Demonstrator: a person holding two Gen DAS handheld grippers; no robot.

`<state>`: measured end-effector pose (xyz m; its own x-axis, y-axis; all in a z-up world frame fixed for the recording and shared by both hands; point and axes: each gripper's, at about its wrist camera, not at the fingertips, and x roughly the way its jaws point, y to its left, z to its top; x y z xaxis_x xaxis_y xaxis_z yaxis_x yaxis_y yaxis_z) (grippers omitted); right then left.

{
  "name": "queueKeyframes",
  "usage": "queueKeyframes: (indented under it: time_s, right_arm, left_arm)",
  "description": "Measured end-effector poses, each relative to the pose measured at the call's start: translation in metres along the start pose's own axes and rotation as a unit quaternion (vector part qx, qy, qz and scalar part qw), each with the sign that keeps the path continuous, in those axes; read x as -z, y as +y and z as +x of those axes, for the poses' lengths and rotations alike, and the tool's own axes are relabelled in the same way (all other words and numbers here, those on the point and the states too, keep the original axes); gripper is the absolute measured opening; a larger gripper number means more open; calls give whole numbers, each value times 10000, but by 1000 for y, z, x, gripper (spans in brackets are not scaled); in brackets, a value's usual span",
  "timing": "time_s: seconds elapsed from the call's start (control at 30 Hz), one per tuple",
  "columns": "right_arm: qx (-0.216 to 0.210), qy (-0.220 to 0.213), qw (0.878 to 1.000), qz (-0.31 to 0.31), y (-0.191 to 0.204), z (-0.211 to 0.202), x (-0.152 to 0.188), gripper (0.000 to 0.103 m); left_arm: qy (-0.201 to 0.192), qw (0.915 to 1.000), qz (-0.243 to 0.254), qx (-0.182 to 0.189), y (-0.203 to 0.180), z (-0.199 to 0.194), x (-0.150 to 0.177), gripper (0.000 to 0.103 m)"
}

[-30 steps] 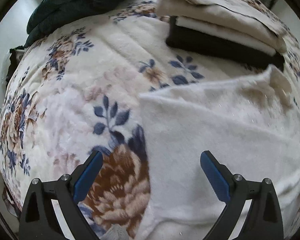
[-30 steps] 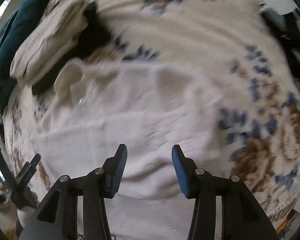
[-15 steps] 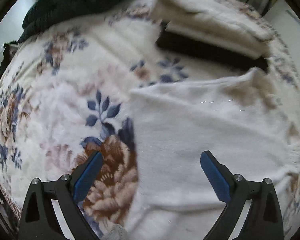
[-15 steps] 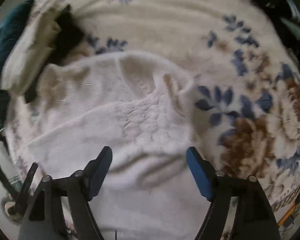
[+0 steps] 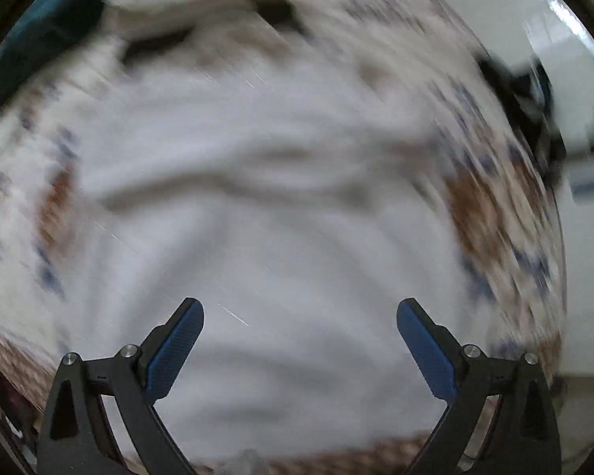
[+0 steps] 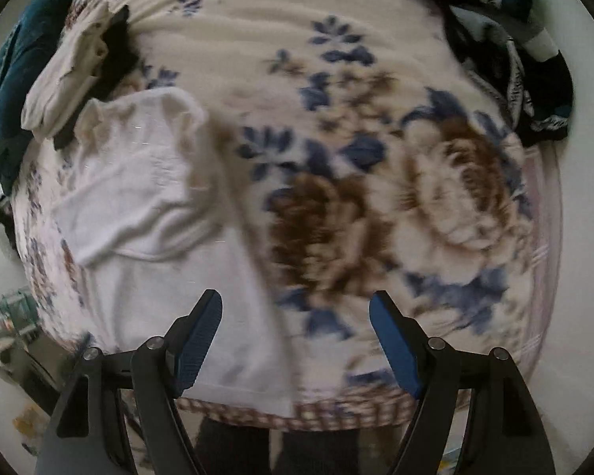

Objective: Fold small clothes

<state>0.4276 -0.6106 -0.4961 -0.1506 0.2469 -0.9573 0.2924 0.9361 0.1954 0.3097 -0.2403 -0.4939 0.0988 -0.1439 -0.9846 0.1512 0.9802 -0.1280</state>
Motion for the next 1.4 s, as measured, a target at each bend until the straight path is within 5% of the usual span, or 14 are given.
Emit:
queueKeyframes:
  time_s: [0.1, 0.23, 0.3, 0.33, 0.37, 0.67, 0.7, 0.77, 0.8, 1.13, 1.4]
  right_arm:
    - [49, 15, 9998, -204, -27, 11, -18, 34]
    - [-201, 40, 9994, -285, -43, 23, -43, 37]
    - [-550, 84, 9981, -252, -47, 31, -60, 48]
    - [-742, 56, 9970, -200, -48, 35, -69, 53]
    - [-962, 59, 9952, -165, -46, 39, -78, 53]
    - [-2429, 370, 9693, 140, 29, 105, -172, 56]
    - [-2417, 447, 9692, 170, 39, 113, -178, 56]
    - [-2230, 572, 9731, 53, 59, 123, -181, 38]
    - [-2032, 527, 9777, -55, 70, 124, -181, 5]
    - [-1276, -124, 9900, -590, 179, 49, -170, 3]
    - [-1013, -166, 9810, -1645, 385, 44, -145, 3]
  left_arm:
    - [448, 9985, -46, 325, -61, 46, 38, 98]
    - [1125, 9922, 138, 527, -125, 102, 70, 52]
    - [1072, 9933, 397, 164, -143, 120, 77, 44]
    - [938, 9946, 435, 22, -144, 121, 78, 22]
    - [810, 9959, 389, -61, -141, 118, 77, 11]
    - [141, 9988, -379, 265, -85, 58, 69, 6]
    - [68, 9985, -470, 287, -79, 49, 67, 6]
    - [-72, 9971, -676, 332, -62, 30, 65, 6]
    - [-122, 9962, -785, 365, -54, 25, 69, 6]
    - [-595, 9773, -1969, 507, 54, -49, 83, 6]
    - [-714, 9480, -3052, 546, 184, -66, 119, 6]
